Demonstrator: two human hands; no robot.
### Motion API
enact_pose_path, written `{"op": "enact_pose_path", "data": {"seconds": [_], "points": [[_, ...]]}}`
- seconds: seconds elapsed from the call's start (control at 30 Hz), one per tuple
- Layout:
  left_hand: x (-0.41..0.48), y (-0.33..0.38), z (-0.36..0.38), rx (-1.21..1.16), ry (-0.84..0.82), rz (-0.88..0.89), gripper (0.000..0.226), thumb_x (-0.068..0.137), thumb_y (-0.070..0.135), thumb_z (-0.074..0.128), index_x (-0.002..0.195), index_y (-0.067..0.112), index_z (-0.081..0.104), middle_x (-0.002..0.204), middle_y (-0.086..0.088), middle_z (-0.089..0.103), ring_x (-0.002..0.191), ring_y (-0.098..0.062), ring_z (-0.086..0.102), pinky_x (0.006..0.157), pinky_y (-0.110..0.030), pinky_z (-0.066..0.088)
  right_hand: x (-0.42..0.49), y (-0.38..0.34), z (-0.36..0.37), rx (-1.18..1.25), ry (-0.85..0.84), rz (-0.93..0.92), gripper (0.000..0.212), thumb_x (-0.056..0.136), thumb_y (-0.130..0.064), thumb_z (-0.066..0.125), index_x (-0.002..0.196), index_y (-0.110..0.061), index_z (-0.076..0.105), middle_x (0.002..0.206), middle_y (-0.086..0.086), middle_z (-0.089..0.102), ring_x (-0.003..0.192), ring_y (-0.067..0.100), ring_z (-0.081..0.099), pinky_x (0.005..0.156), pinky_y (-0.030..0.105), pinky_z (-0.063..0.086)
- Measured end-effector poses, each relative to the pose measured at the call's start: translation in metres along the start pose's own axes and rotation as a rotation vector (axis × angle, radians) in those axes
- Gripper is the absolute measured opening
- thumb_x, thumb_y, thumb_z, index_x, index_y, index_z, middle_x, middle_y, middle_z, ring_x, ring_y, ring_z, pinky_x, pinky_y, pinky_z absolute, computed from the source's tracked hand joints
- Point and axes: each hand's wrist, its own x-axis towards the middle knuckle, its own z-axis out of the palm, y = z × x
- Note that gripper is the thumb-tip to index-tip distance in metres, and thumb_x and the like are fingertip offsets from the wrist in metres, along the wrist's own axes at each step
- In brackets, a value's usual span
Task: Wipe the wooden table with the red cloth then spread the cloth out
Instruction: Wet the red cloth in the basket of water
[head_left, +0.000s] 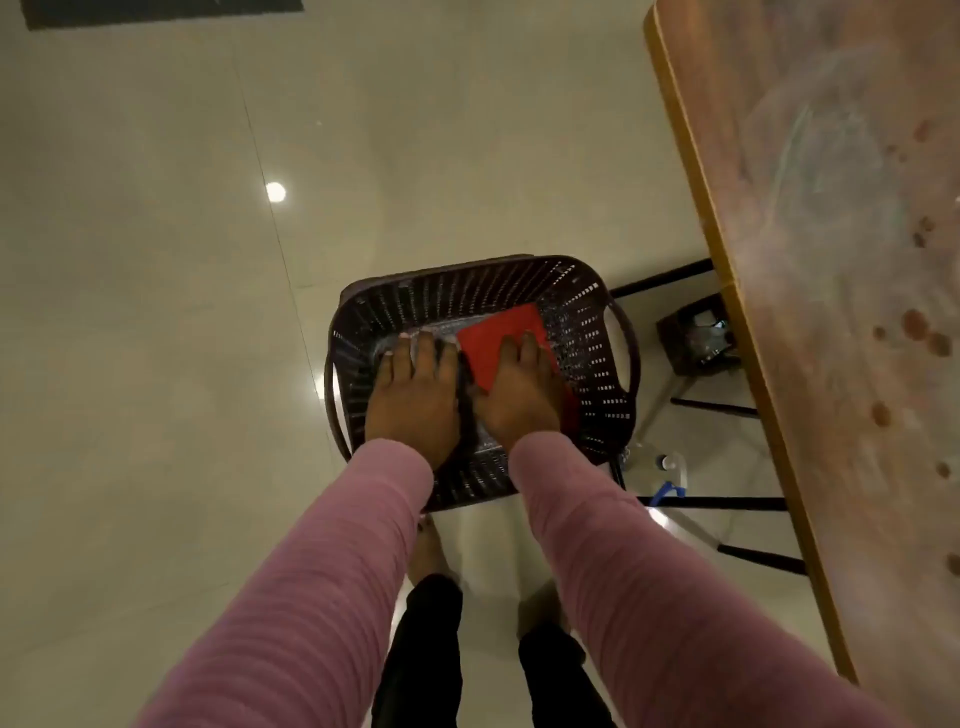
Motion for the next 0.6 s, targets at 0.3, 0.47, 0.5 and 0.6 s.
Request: {"op": "enact_pose_path", "data": {"seconds": [0.3, 0.47, 0.5, 0.6], "points": [[0.015, -0.006, 0.017, 0.045, -0.205, -0.080, 0.080, 0.093, 0.045, 0.046, 0.151, 0.010, 0.005, 0.158, -0.019, 0.009, 0.143, -0.040, 0.012, 0.117, -0.050, 0.013, 0.020, 0.003, 0.022, -0.154, -0.121, 0.036, 0.094, 0.085, -0.030, 0.064, 0.151, -0.011, 0.000, 0.159, 0.016, -0.004, 0.145, 0.041, 0.001, 0.115, 0.054, 0.012], [0.017, -0.005, 0.019, 0.069, -0.276, -0.078, 0.073, 0.095, 0.038, 0.040, 0.151, 0.007, 0.006, 0.158, -0.021, 0.002, 0.144, -0.039, 0.011, 0.117, -0.051, 0.011, 0.025, -0.001, 0.008, -0.021, -0.055, 0.087, 0.052, 0.089, -0.018, 0.056, 0.136, -0.004, 0.040, 0.150, 0.019, 0.030, 0.135, 0.041, 0.032, 0.107, 0.052, 0.036], [0.018, -0.004, 0.018, 0.074, -0.275, -0.081, 0.073, 0.094, 0.037, 0.040, 0.151, 0.007, 0.006, 0.158, -0.021, 0.003, 0.144, -0.039, 0.011, 0.117, -0.051, 0.011, 0.024, 0.000, 0.002, 0.091, -0.006, 0.126, 0.037, 0.087, -0.018, 0.057, 0.122, -0.007, 0.052, 0.134, 0.018, 0.049, 0.121, 0.038, 0.050, 0.097, 0.049, 0.047], [0.017, -0.001, 0.014, 0.086, -0.288, -0.091, 0.074, 0.093, 0.037, 0.041, 0.151, 0.007, 0.007, 0.158, -0.021, 0.004, 0.144, -0.040, 0.010, 0.117, -0.053, 0.010, 0.019, 0.005, -0.021, 0.666, 0.030, 0.321, 0.008, 0.087, -0.024, 0.055, 0.088, -0.018, 0.061, 0.084, 0.004, 0.065, 0.073, 0.021, 0.067, 0.059, 0.032, 0.056]]}}
